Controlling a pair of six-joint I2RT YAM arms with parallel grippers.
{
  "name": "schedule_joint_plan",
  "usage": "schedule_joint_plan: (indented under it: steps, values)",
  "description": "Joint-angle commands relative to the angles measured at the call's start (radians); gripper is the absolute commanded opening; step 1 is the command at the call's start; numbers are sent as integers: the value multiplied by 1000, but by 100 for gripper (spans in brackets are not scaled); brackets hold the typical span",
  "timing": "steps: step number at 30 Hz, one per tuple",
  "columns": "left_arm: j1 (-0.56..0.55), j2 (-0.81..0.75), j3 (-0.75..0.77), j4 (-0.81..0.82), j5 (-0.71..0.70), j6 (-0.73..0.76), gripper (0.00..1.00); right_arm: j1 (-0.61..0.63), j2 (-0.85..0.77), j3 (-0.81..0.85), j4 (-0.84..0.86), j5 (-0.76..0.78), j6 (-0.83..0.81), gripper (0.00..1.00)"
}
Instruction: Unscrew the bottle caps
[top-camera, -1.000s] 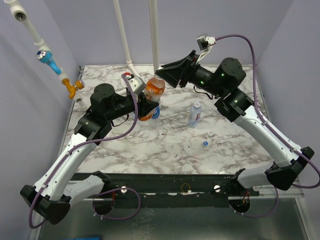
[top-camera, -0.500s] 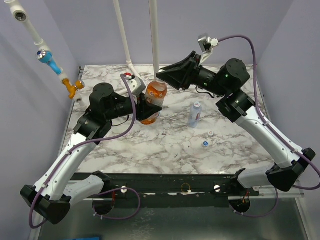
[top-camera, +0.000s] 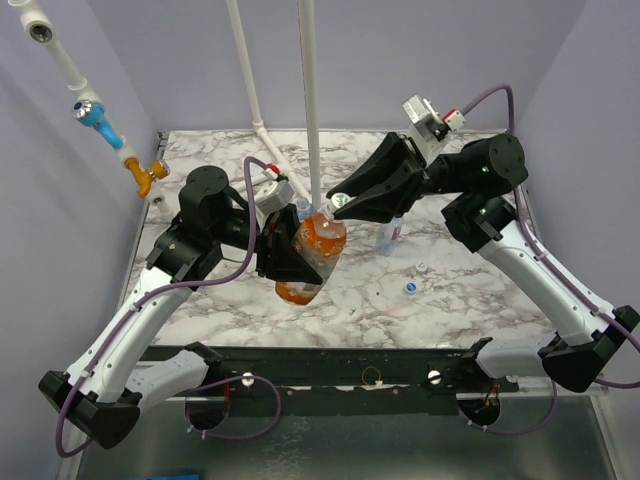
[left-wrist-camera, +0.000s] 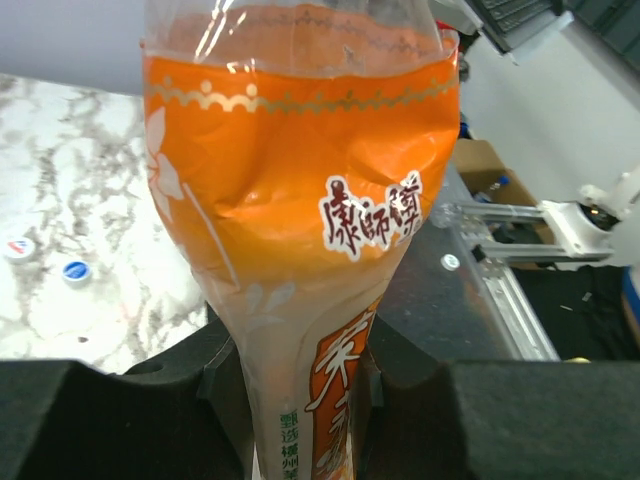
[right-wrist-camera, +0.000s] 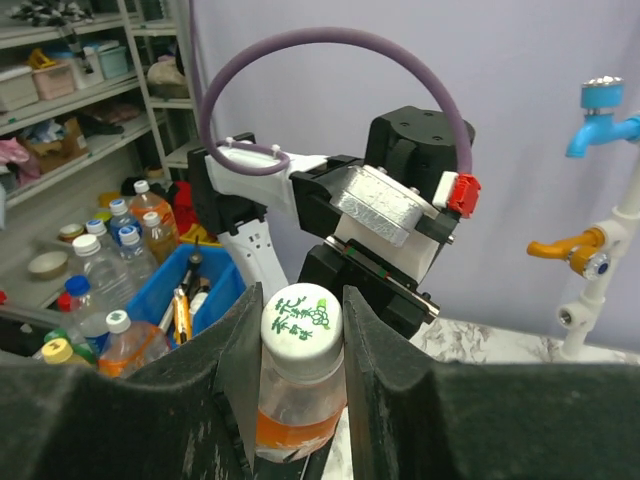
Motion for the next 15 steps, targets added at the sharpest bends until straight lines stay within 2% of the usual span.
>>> schedule_joint_plan:
  steps: [1,7,8,9,10,12,15]
  values:
    - [10,1,8,-6,48,-59,0,7,5,-31,56,-177,54,0]
    - [10,-1,10,-6,38,-52,0,2,-8,-29,22,-155,33,1]
    - [10,-4,7,-7,16,-43,0,0,-11,-12,-47,-114,-14,12]
    - [12,-6,5,-6,-6,-31,0,1,-12,11,-125,-64,-71,38]
    - [14,-7,5,-7,-39,-12,0,0,-12,35,-205,4,-109,52]
    - [18,-12,5,-11,-126,28,0,1,-14,71,-321,147,-168,65]
    - [19,-14,4,-25,-275,108,0,1,-33,94,-408,404,-206,70]
